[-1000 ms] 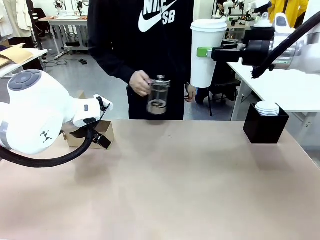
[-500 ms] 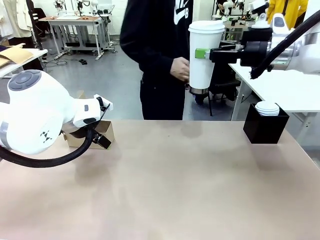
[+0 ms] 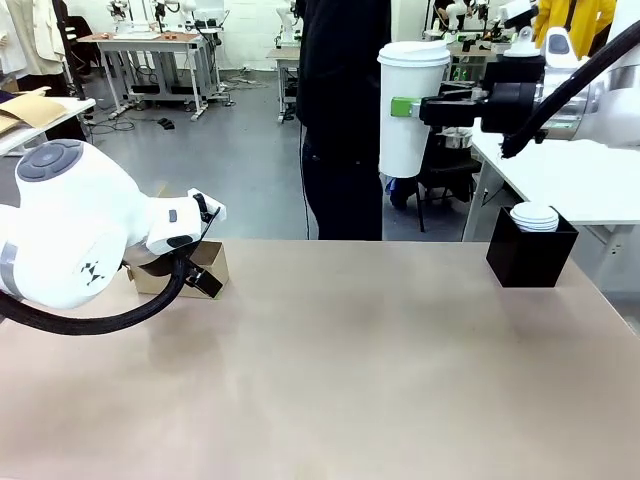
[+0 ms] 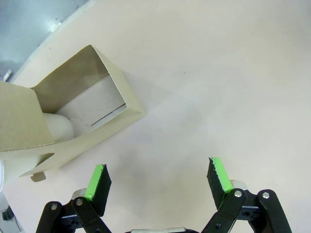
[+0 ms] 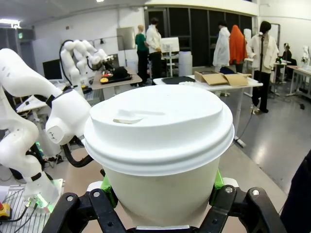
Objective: Pour a drink into a cup and package it in a carrier.
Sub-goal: Position the Cup Carrier in the center of the table.
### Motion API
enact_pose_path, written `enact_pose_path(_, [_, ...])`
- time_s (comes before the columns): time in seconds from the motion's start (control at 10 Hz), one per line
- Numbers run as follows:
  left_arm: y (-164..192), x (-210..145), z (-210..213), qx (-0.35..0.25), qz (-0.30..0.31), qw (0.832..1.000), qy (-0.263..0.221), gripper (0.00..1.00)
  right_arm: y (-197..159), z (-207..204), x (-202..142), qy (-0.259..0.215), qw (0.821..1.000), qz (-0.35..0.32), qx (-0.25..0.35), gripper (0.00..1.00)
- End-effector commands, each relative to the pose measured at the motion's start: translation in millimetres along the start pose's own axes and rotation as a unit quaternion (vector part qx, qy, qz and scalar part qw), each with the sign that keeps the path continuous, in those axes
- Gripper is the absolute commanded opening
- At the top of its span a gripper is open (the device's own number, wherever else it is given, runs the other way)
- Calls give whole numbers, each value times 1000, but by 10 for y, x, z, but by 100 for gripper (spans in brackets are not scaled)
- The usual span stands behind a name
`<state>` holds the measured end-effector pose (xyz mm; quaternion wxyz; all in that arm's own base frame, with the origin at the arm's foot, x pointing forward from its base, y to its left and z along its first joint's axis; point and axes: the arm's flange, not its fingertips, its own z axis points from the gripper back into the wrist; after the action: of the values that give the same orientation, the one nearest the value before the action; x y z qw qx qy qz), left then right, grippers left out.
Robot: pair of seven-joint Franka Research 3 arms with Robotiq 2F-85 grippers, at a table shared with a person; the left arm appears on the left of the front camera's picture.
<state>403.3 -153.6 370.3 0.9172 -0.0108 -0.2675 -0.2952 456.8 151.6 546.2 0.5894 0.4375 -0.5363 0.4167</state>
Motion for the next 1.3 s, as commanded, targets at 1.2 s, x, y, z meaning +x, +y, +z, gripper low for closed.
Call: enact_pose_path(1.2, [1158, 1435, 1296, 27, 235, 967, 94, 100, -1, -31, 46, -1, 1000, 7, -5, 81])
